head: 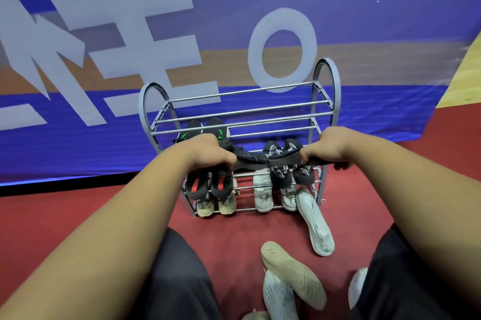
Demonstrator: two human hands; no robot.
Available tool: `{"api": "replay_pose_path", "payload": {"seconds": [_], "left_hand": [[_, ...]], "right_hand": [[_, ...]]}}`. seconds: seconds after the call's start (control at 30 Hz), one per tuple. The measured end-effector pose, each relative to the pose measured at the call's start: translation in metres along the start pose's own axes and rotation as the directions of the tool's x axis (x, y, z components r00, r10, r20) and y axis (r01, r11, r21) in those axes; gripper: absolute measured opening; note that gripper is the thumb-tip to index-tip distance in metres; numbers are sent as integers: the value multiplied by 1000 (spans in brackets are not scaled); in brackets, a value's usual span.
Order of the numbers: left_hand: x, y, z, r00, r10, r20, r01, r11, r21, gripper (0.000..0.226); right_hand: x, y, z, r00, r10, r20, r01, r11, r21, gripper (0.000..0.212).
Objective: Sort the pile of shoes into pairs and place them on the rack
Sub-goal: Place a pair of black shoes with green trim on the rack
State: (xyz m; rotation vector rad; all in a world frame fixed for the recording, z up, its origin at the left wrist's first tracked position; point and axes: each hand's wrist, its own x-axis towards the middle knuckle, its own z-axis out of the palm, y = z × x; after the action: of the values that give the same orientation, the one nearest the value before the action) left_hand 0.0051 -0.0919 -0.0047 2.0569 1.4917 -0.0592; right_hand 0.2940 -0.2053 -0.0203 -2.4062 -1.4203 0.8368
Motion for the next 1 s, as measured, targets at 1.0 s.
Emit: {"api": "replay_pose_path", "payload": {"seconds": [1.0], "left_hand": [[169, 67, 119, 971, -30, -238, 5, 995, -102, 106]], "right_hand": [[162, 8, 53, 935, 214, -283, -143, 957, 252, 80]]}}
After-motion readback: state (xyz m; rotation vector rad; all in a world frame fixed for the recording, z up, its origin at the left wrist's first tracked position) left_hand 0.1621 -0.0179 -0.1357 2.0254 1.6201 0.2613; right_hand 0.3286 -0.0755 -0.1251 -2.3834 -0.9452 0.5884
